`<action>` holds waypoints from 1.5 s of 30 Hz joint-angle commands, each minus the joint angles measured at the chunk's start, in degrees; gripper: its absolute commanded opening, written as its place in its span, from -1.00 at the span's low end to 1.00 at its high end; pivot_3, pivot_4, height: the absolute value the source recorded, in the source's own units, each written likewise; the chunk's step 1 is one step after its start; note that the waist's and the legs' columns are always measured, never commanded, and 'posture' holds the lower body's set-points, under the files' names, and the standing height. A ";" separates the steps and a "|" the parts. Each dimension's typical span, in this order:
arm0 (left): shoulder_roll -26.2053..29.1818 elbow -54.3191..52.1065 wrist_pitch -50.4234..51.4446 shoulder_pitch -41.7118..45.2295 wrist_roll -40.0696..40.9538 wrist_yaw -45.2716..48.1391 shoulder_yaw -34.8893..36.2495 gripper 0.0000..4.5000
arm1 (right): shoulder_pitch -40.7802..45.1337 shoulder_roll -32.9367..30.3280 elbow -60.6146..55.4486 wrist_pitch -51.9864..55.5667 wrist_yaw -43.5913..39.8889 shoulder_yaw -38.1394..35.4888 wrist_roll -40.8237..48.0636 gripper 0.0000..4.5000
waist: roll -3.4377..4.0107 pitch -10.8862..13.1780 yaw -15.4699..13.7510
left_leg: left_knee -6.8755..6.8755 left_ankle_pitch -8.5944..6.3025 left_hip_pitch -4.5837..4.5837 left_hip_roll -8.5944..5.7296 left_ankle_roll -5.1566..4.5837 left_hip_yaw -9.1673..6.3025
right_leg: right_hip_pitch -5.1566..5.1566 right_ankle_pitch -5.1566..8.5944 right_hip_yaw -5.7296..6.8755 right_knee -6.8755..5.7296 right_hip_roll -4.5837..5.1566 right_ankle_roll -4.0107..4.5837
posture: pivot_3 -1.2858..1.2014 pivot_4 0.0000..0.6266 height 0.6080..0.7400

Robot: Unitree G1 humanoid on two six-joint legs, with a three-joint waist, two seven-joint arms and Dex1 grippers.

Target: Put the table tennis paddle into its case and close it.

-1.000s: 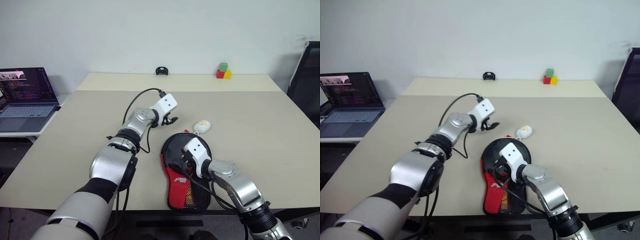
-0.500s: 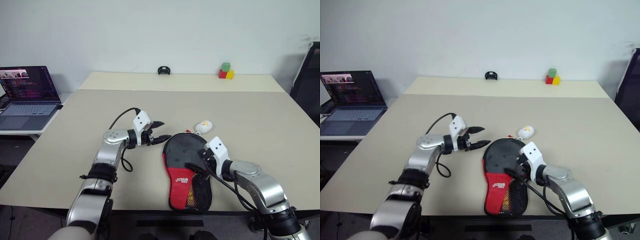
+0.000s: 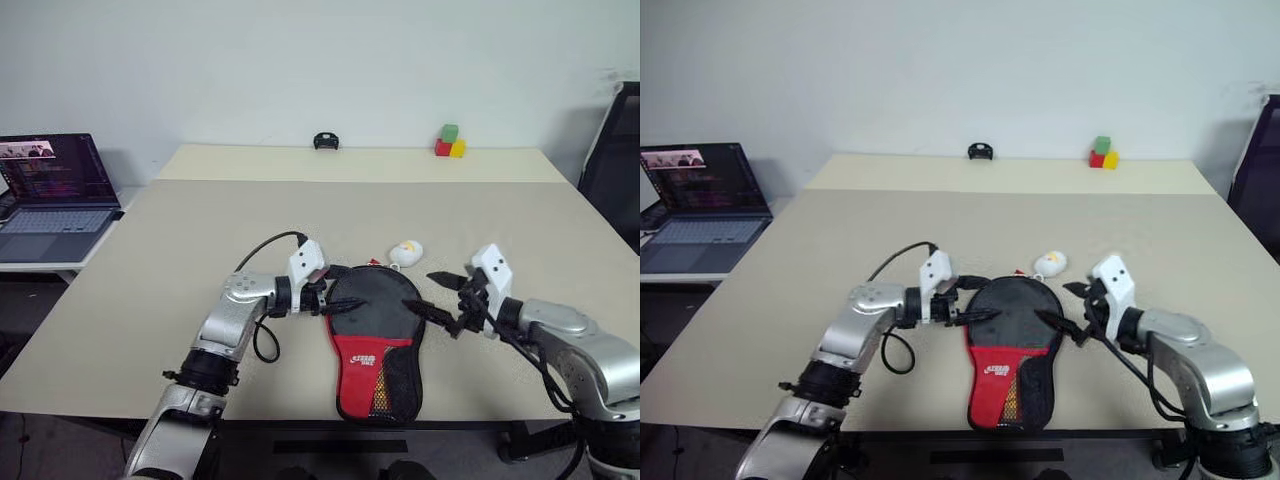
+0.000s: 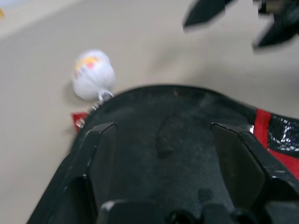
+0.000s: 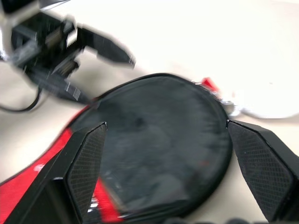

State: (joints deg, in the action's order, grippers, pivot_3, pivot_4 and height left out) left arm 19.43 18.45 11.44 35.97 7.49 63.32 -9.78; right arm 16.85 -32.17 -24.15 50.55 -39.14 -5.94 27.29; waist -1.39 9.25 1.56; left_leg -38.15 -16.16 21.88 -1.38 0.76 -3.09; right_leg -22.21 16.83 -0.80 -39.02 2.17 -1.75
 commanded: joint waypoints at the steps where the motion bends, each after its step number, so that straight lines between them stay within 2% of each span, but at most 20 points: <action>1: -1.13 2.83 -3.55 3.51 -1.01 0.33 -1.76 0.99 | 0.98 -0.16 -0.60 -0.92 0.85 -1.04 1.13 1.00 | 0.00 0.01 -0.02 | 0.00 0.00 0.02 0.00 0.00 0.00 | -0.01 0.00 0.00 0.01 0.00 0.00 | 0.03 -0.52 1.00; 7: -3.51 9.75 -11.27 6.48 -5.14 -2.01 -4.79 0.99 | 0.02 0.12 -0.88 -1.59 2.46 -0.44 0.84 1.00 | -0.01 0.01 -0.08 | 0.00 0.00 0.05 -0.01 0.00 0.03 | -0.01 0.00 -0.02 0.05 0.01 0.00 | 0.03 -0.52 1.00; 14: -4.40 10.41 -13.34 4.93 -5.73 1.10 -7.96 0.99 | 1.28 -0.10 1.27 -3.12 4.44 -0.74 -0.18 1.00 | 0.00 0.01 -0.04 | 0.02 0.00 0.04 0.00 0.00 0.04 | -0.02 0.00 -0.03 0.05 0.01 0.00 | 0.03 -0.52 1.00; 19: -3.95 11.24 -13.09 3.69 -5.74 0.96 -7.92 0.99 | 11.04 1.57 11.13 -4.73 6.87 -0.52 -1.75 1.00 | 0.06 0.05 0.25 | 0.01 0.00 -0.01 0.00 -0.01 0.10 | -0.03 0.00 -0.07 -0.01 0.00 0.00 | 0.03 -0.52 1.00; 22: -3.87 11.20 -13.10 3.25 -5.84 0.77 -7.88 0.99 | 16.82 3.30 18.35 -6.13 7.15 1.06 -2.94 1.00 | 0.07 0.05 0.20 | 0.03 0.00 -0.03 0.02 -0.01 0.07 | -0.02 0.00 -0.05 -0.02 -0.02 0.01 | 0.03 -0.52 1.00; 26: -3.98 10.24 -12.57 2.56 -5.69 0.47 -7.95 0.99 | 25.88 6.63 34.28 -11.52 7.83 2.93 -7.04 1.00 | 0.08 0.04 0.22 | 0.01 0.01 -0.01 0.01 -0.01 0.12 | -0.03 0.00 -0.08 0.02 0.00 0.01 | 0.03 -0.52 1.00; 31: -3.74 8.02 -11.48 1.44 -5.55 -0.23 -7.98 0.99 | 35.36 10.04 58.40 -23.66 8.04 5.49 -13.84 1.00 | 0.08 0.04 0.25 | 0.03 0.01 -0.02 0.01 -0.01 0.15 | -0.05 -0.01 -0.09 0.02 0.00 0.01 | 0.03 -0.52 1.00; 36: -2.79 5.83 -10.37 0.26 -5.66 -1.04 -7.83 0.99 | 41.68 13.17 76.01 -33.16 8.33 5.68 -17.67 1.00 | 0.10 0.06 0.32 | 0.06 0.01 0.00 0.02 -0.01 0.18 | -0.09 -0.01 -0.14 0.04 0.01 0.02 | 0.03 -0.52 1.00; 40: -2.17 4.43 -9.51 -0.53 -5.50 -1.52 -7.79 0.99 | 44.77 14.84 85.55 -37.62 9.56 5.04 -19.67 1.00 | 0.11 0.06 0.36 | 0.07 0.01 0.00 0.04 0.00 0.19 | -0.10 -0.01 -0.15 0.03 0.02 0.02 | 0.03 -0.52 1.00; 45: -1.72 3.26 -8.76 -1.14 -5.42 -1.87 -7.81 0.99 | 46.35 16.67 90.56 -39.09 9.45 4.32 -20.45 1.00 | 0.14 0.07 0.43 | 0.07 0.01 0.00 0.04 0.00 0.20 | -0.10 -0.01 -0.16 0.02 0.02 0.02 | 0.03 -0.52 1.00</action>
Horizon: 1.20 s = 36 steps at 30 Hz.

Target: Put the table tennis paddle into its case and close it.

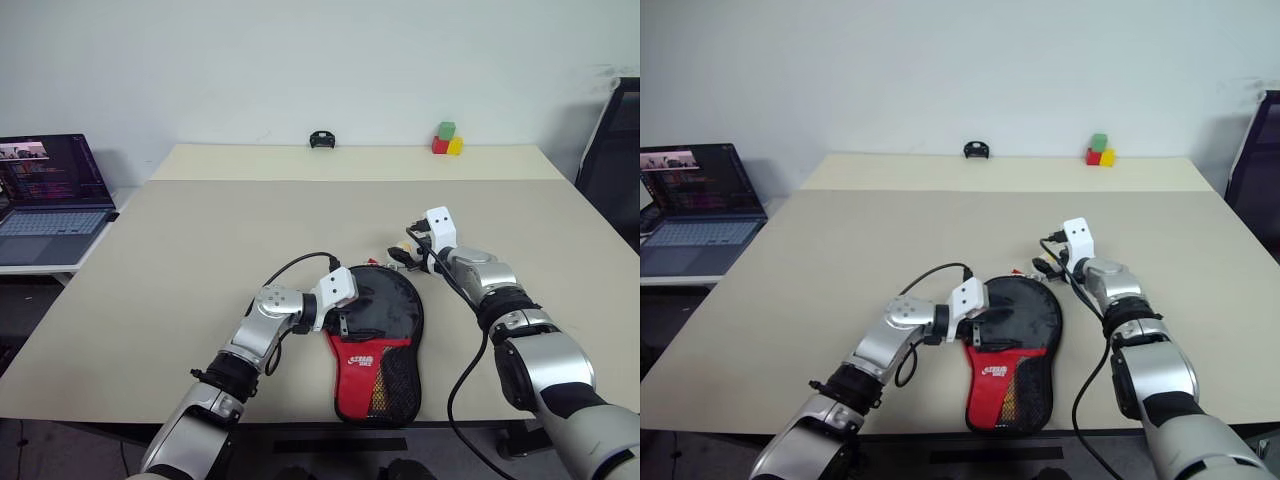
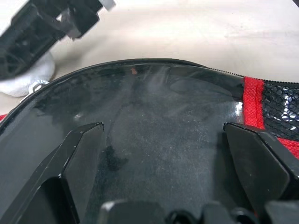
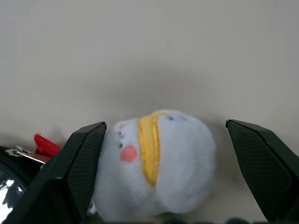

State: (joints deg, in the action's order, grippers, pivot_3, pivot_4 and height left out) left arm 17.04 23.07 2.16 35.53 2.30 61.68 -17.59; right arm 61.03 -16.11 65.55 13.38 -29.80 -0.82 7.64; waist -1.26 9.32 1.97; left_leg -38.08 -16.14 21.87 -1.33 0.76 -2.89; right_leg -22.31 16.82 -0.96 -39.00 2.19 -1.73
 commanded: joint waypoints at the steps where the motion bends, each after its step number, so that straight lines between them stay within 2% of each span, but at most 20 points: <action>1: 0.71 -1.38 0.56 -0.72 -0.23 -0.27 -0.02 0.99 | 2.24 0.86 1.30 -2.16 0.14 -0.72 -1.13 1.00 | 0.01 0.00 0.02 | 0.00 0.00 0.00 0.00 0.00 -0.01 | 0.00 0.00 0.00 0.00 0.00 0.00 | 0.03 -0.52 1.00; 6: 0.69 -1.16 0.50 -0.64 -0.32 -0.41 -0.21 0.99 | 2.06 1.20 1.87 -2.71 0.04 -0.54 -2.76 1.00 | 0.02 0.00 -0.01 | 0.00 0.00 0.01 0.00 0.00 0.00 | 0.00 0.00 0.01 0.00 0.01 0.00 | 0.03 -0.52 1.00; 7: 0.66 -1.11 0.48 -0.63 -0.33 -0.42 -0.25 1.00 | 1.88 1.22 1.76 -2.79 0.04 -0.43 -3.07 0.92 | 0.02 0.00 -0.01 | 0.00 0.00 0.01 0.00 0.00 0.00 | 0.00 0.00 0.01 0.00 0.01 0.00 | 0.03 -0.52 1.00; 9: 0.57 -0.93 0.46 -0.58 -0.33 -0.44 -0.30 1.00 | 1.45 1.24 1.43 -3.01 -0.12 -0.09 -3.70 0.71 | 0.02 0.00 -0.01 | 0.00 0.00 0.00 0.00 0.00 -0.01 | 0.00 0.00 0.01 -0.01 0.01 0.00 | 0.03 -0.52 1.00; 15: 0.37 0.98 -0.16 -0.13 -0.97 -0.54 -0.70 1.00 | 0.74 1.52 0.82 -2.65 -0.07 -0.92 -3.95 -0.19 | 0.03 -0.01 -0.01 | 0.00 0.00 0.00 0.00 0.00 -0.01 | 0.00 0.00 0.01 -0.01 0.01 0.00 | 0.03 -0.52 1.00; 17: 0.28 1.99 -0.41 0.11 -1.26 -0.55 -0.88 1.00 | 0.54 1.64 0.64 -2.53 0.05 -1.11 -3.95 -0.44 | 0.04 -0.01 -0.02 | 0.00 0.00 -0.01 0.00 0.00 -0.01 | 0.00 0.00 0.01 -0.01 0.01 0.00 | 0.03 -0.52 1.00; 19: 0.10 3.61 -0.89 0.36 -1.70 -0.51 -1.25 1.00 | 0.26 1.78 0.29 -2.38 0.13 -1.12 -3.98 -0.60 | 0.05 -0.03 -0.02 | -0.01 0.00 -0.02 0.00 0.00 -0.01 | 0.02 0.00 0.01 -0.01 0.01 0.00 | 0.03 -0.52 1.00; 24: -0.22 8.27 -1.98 0.42 -2.50 0.14 -2.12 1.00 | -0.52 1.57 -1.39 -1.73 0.23 -0.99 -4.08 -0.70 | 0.18 -0.15 -0.07 | -0.02 0.00 -0.11 -0.01 0.00 -0.01 | 0.10 -0.01 0.02 -0.05 0.02 0.01 | 0.03 -0.52 1.00; 29: -0.72 13.20 -2.85 -0.05 -2.08 0.68 -1.78 1.00 | -2.90 0.02 -6.72 0.86 -0.31 -1.68 -3.19 -0.70 | 0.34 -0.33 -0.08 | -0.03 0.00 -0.16 -0.01 0.00 -0.01 | 0.16 -0.01 0.02 -0.07 0.02 0.01 | 0.03 -0.52 1.00; 36: -0.50 18.45 -5.72 0.10 -3.56 0.76 -2.69 1.00 | -11.65 -3.19 -22.51 8.94 -0.92 -1.81 -1.91 -0.70 | 0.40 -0.45 -0.16 | -0.01 -0.01 -0.44 -0.01 -0.01 -0.06 | 0.49 -0.01 0.06 -0.02 0.02 0.01 | 0.03 -0.52 1.00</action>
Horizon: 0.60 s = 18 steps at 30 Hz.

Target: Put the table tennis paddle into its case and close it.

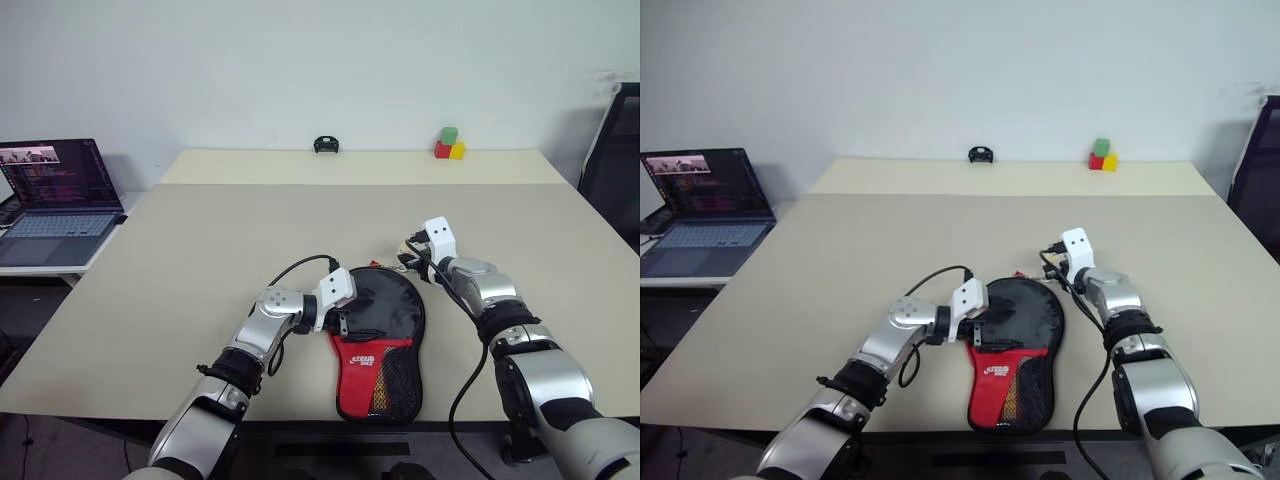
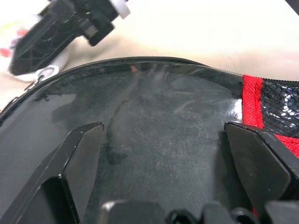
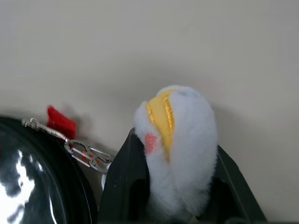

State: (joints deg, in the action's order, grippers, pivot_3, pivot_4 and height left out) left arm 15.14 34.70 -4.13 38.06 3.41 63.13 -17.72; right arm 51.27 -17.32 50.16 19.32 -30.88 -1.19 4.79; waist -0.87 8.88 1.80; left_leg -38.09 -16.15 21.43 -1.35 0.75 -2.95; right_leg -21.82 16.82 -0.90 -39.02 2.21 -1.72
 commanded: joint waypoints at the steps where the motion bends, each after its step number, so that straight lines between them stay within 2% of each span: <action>1: 1.40 7.38 0.12 -2.24 -5.00 -0.88 -2.75 1.00 | -3.32 -2.40 -9.71 4.20 0.10 -1.41 1.16 -0.70 | 0.02 -0.01 -0.01 | 0.01 0.00 -0.11 0.00 0.00 0.01 | 0.11 0.00 -0.01 0.01 0.00 0.00 | 0.03 -0.52 1.00; 4: 1.48 8.99 -1.31 -1.68 -5.63 -0.85 -3.31 1.00 | -7.69 -3.80 -17.82 7.89 0.04 -1.20 1.66 -0.70 | 0.02 -0.01 -0.01 | 0.12 -0.01 -0.59 0.00 -0.01 -0.02 | 0.58 0.02 0.01 0.06 -0.01 -0.02 | 0.03 -0.52 1.00; 10: 1.44 10.79 -2.53 -1.19 -5.74 -0.52 -3.73 1.00 | -16.06 -7.77 -33.05 16.24 -0.52 -2.43 3.49 -0.70 | 0.06 -0.09 -0.08 | 0.10 -0.01 -0.64 0.00 -0.01 -0.03 | 0.63 0.02 0.02 0.04 -0.02 -0.02 | 0.03 -0.52 1.00; 18: 1.29 10.99 -2.68 -1.68 -5.71 -0.44 -4.02 1.00 | -31.66 -11.97 -56.79 31.39 0.42 -7.28 9.84 -0.70 | 0.04 -0.17 -0.29 | 0.13 -0.01 -0.61 -0.01 -0.01 -0.12 | 0.67 0.04 0.08 0.11 -0.02 -0.05 | 0.03 -0.52 1.00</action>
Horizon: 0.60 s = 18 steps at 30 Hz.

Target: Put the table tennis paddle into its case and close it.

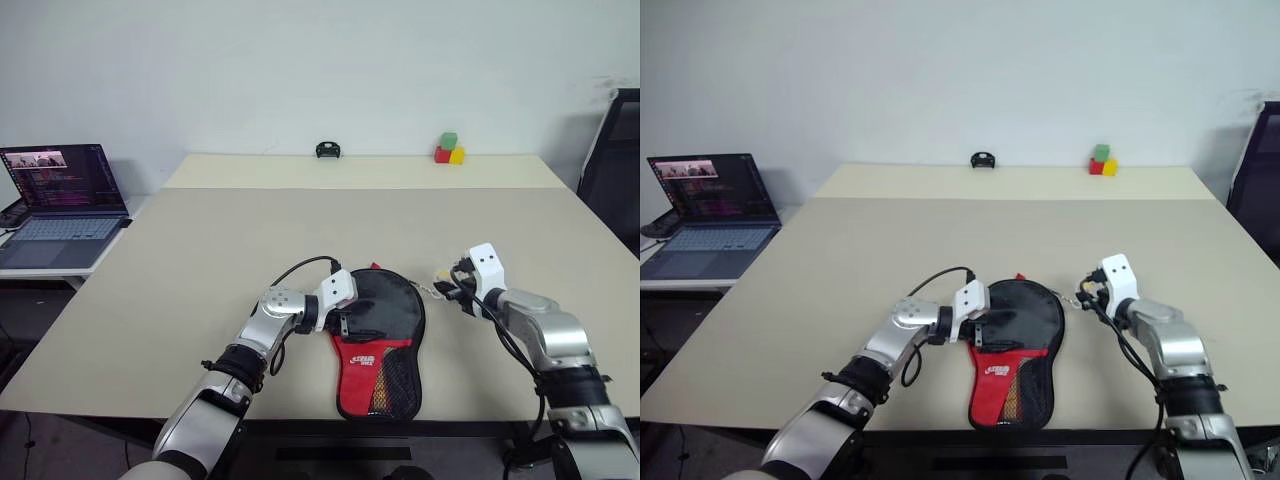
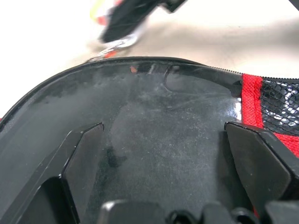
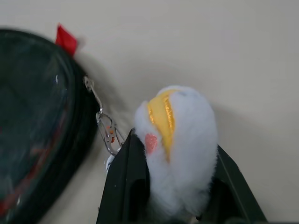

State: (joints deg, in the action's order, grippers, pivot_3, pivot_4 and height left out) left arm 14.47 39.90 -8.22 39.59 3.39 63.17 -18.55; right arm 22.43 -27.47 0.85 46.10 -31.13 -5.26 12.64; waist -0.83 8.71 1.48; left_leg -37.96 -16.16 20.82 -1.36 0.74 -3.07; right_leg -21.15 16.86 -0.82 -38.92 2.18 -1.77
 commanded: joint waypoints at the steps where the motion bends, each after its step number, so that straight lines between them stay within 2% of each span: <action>1: 1.91 5.88 1.42 -3.20 -5.73 -0.52 -3.22 1.00 | -4.32 -1.95 -9.98 6.29 1.02 -4.03 2.88 -0.70 | 0.02 -0.02 0.02 | 0.01 0.00 -0.01 0.00 0.00 0.01 | 0.01 0.01 -0.01 0.01 0.00 -0.01 | 0.03 -0.52 1.00; 9: 1.17 6.92 1.52 -2.36 -5.77 -0.60 -3.32 1.00 | -14.62 -3.12 -26.85 17.74 1.86 -8.42 9.91 -0.70 | -0.10 -0.08 -0.12 | 0.04 -0.01 0.01 0.00 0.00 -0.02 | 0.02 0.09 0.01 0.10 -0.01 -0.15 | 0.03 -0.52 1.00; 18: 0.16 8.99 0.75 -0.94 -6.19 -0.45 -3.78 1.00 | -22.04 -5.42 -36.49 24.54 0.59 -10.98 17.03 -0.70 | -0.23 -0.16 -0.18 | 0.03 -0.01 0.00 0.00 0.01 -0.03 | 0.08 0.20 0.04 0.21 -0.01 -0.38 | 0.03 -0.52 1.00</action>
State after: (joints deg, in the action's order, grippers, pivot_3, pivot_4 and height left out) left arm 13.48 42.95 -8.79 41.43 3.32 63.42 -18.72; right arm 1.17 -31.71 -32.69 69.55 -29.76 -14.71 27.91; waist -1.06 8.56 1.30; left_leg -37.93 -16.17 20.83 -1.36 0.74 -3.12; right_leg -21.05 17.07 -0.76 -38.67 2.18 -2.17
